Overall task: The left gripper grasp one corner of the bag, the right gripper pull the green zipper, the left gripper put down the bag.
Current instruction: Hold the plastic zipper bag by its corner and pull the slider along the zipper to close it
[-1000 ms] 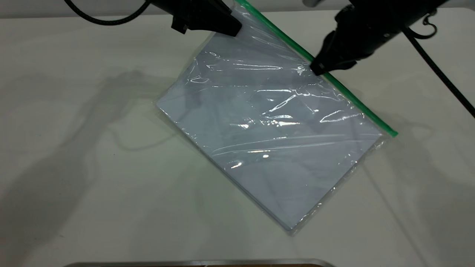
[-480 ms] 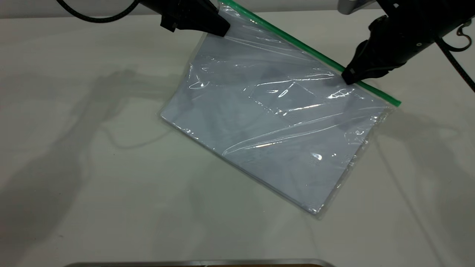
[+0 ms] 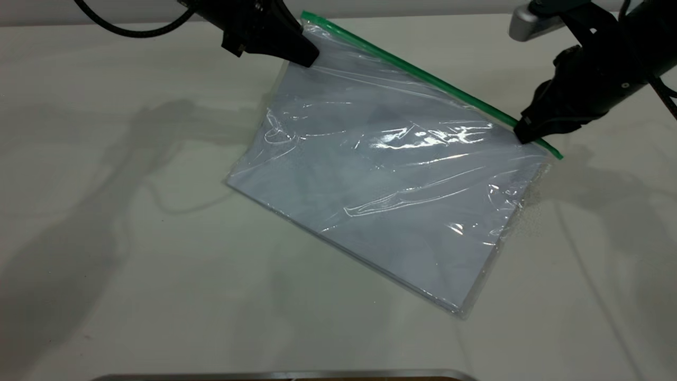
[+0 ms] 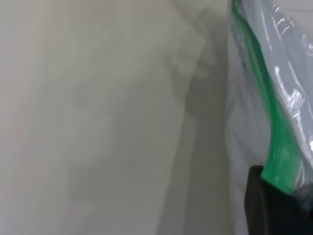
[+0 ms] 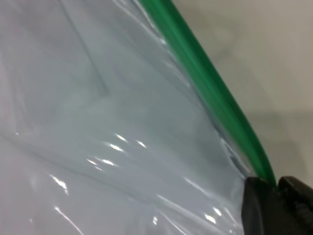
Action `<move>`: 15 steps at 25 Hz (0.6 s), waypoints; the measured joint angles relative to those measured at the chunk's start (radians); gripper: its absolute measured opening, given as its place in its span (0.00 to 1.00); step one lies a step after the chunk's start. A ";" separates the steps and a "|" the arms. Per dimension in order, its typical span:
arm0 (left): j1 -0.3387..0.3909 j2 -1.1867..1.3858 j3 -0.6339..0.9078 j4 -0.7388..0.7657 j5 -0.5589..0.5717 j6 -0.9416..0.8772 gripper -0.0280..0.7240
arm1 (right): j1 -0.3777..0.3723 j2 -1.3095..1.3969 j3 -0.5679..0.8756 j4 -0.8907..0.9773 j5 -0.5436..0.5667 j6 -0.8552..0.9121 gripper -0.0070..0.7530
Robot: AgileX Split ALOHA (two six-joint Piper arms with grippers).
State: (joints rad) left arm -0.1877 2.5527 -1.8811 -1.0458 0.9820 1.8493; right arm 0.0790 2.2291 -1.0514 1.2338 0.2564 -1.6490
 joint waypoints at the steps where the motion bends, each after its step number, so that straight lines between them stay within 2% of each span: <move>1: 0.000 0.000 0.000 0.009 -0.009 -0.009 0.11 | 0.000 0.000 0.000 0.000 -0.007 0.000 0.05; 15: 0.003 0.000 0.000 0.113 -0.043 -0.081 0.11 | -0.001 0.000 0.001 -0.004 -0.061 0.003 0.05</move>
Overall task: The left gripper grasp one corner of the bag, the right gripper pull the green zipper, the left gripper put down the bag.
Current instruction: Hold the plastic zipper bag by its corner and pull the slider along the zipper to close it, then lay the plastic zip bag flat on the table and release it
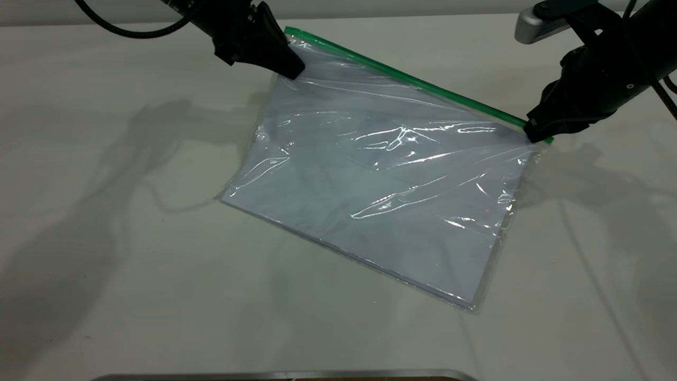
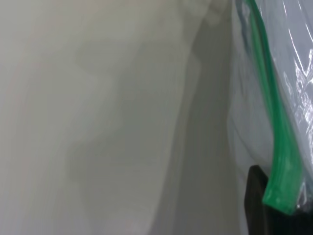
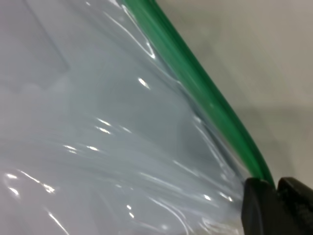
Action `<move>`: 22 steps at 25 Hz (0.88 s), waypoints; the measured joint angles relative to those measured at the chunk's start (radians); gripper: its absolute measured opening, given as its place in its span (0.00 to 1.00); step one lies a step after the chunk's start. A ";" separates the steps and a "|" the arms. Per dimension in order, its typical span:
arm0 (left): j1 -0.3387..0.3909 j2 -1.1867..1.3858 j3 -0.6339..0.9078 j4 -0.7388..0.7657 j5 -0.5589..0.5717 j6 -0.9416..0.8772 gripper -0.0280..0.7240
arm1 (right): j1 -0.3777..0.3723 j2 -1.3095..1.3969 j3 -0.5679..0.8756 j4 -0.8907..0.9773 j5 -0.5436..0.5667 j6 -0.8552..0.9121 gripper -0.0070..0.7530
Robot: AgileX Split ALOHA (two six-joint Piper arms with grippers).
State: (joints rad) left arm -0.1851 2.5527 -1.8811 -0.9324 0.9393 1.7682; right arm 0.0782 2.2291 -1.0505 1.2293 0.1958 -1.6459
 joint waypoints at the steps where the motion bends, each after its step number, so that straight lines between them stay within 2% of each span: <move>1: 0.000 0.000 0.000 0.002 -0.002 -0.002 0.11 | 0.000 0.000 0.000 -0.001 -0.002 0.000 0.06; 15: 0.000 0.000 0.000 0.007 -0.004 -0.018 0.14 | 0.000 0.000 0.001 0.028 -0.012 0.001 0.09; 18: 0.005 -0.001 0.000 0.033 -0.010 -0.034 0.21 | -0.004 0.001 0.001 0.035 -0.049 0.003 0.15; 22: 0.015 -0.002 0.000 0.048 -0.012 -0.059 0.43 | -0.016 0.002 0.001 0.040 -0.090 0.004 0.30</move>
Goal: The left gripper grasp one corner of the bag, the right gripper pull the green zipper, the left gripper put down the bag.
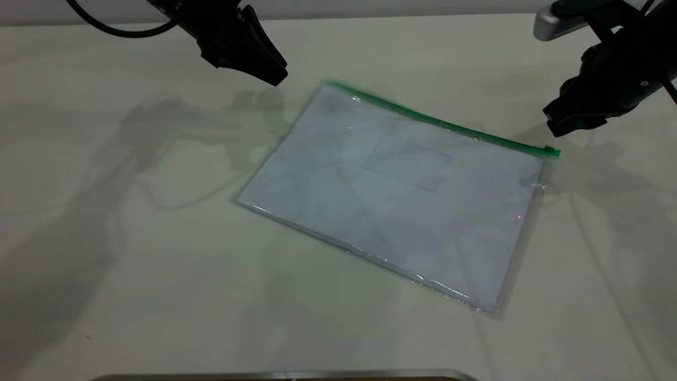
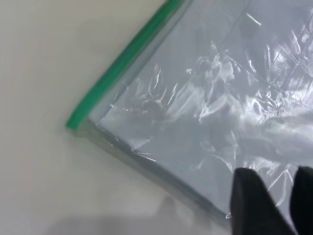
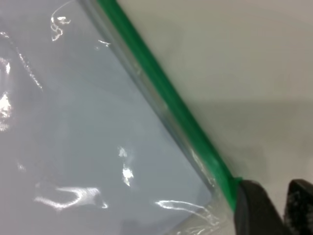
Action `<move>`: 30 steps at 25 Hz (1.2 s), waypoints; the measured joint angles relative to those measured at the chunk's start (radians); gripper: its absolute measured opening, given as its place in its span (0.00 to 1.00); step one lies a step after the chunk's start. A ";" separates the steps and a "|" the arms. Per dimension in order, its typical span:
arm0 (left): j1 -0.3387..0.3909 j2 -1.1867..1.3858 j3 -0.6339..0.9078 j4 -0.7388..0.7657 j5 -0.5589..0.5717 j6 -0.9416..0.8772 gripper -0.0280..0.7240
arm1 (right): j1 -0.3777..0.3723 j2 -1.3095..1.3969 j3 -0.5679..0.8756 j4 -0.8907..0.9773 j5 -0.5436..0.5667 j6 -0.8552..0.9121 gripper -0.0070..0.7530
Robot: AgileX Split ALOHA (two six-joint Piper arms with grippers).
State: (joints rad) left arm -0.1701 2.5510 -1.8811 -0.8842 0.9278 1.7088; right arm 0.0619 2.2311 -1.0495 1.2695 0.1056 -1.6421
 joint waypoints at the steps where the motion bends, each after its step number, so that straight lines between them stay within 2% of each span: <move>1: 0.000 0.000 0.000 0.000 0.000 -0.017 0.50 | 0.000 0.000 0.000 0.000 -0.001 0.000 0.36; 5: -0.001 -0.005 0.000 0.001 -0.022 -0.102 0.72 | 0.000 0.000 -0.002 0.008 -0.012 0.000 0.57; 7: -0.001 -0.014 0.000 0.006 -0.045 -0.158 0.79 | 0.000 -0.006 -0.002 0.038 -0.018 0.000 0.66; 10: -0.001 -0.052 0.000 0.036 -0.082 -0.266 0.82 | 0.000 -0.052 -0.002 0.073 -0.021 0.000 0.75; 14: -0.001 -0.158 0.000 0.133 -0.107 -0.475 0.82 | 0.000 -0.189 -0.002 0.087 0.031 0.013 0.77; 20: -0.001 -0.357 0.000 0.336 -0.063 -0.922 0.82 | 0.000 -0.436 -0.003 0.089 0.285 0.143 0.77; 25: -0.001 -0.526 0.000 0.543 0.066 -1.222 0.82 | 0.000 -0.646 -0.021 -0.013 0.464 0.328 0.77; 30: -0.001 -0.681 0.000 0.711 0.216 -1.415 0.82 | 0.000 -0.870 -0.027 -0.259 0.538 0.589 0.77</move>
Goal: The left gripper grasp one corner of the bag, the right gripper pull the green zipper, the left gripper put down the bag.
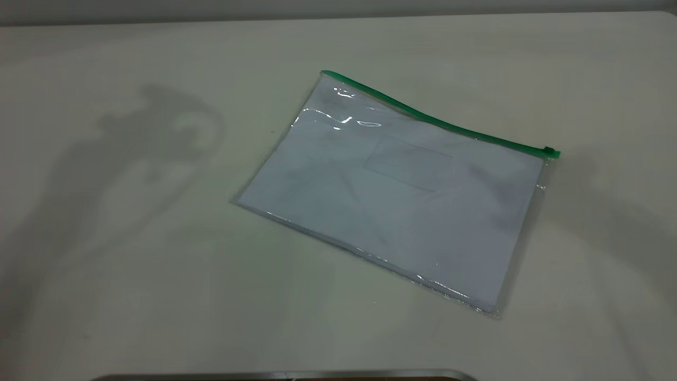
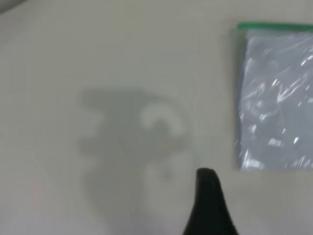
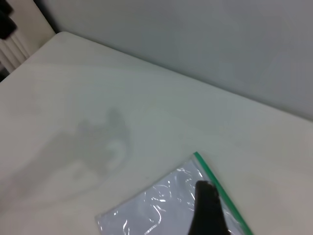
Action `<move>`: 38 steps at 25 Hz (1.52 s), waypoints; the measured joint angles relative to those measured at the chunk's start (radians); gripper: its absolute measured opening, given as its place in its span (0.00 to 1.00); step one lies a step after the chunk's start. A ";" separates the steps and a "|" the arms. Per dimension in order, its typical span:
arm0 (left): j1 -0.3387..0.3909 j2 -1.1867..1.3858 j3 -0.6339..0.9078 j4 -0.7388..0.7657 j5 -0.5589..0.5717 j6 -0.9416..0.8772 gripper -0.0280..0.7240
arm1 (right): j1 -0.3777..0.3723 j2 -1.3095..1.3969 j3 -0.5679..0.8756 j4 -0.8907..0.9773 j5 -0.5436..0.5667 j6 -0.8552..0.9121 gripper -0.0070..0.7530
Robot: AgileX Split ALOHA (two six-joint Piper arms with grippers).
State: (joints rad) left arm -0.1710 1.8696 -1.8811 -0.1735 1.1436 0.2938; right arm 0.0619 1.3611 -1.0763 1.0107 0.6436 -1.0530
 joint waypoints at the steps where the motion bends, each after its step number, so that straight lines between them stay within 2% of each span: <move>1: 0.000 -0.024 0.000 0.031 0.024 -0.021 0.82 | 0.000 -0.051 0.000 -0.047 0.011 0.054 0.77; 9: 0.000 -0.184 0.000 0.143 0.024 -0.078 0.82 | 0.000 -0.404 -0.001 -0.379 0.149 0.413 0.77; 14: 0.000 -0.274 0.031 0.145 0.024 -0.145 0.82 | 0.000 -0.569 -0.001 -0.488 0.296 0.519 0.77; 17: 0.000 -0.348 0.098 0.144 0.024 -0.179 0.82 | 0.000 -0.658 -0.001 -0.528 0.398 0.568 0.77; 20: 0.000 -0.448 0.224 0.142 0.024 -0.217 0.82 | 0.000 -0.725 0.004 -0.540 0.490 0.586 0.77; 24: 0.000 -0.614 0.416 0.142 0.024 -0.247 0.82 | 0.000 -0.825 0.083 -0.544 0.552 0.601 0.77; 30: 0.000 -0.887 0.703 0.141 0.024 -0.257 0.82 | 0.000 -0.998 0.301 -0.547 0.571 0.614 0.77; 38: 0.000 -1.226 0.973 0.141 0.024 -0.259 0.82 | 0.000 -1.224 0.528 -0.642 0.571 0.615 0.77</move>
State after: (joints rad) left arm -0.1710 0.6440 -0.9082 -0.0327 1.1673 0.0351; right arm 0.0619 0.1367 -0.5482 0.3688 1.2143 -0.4376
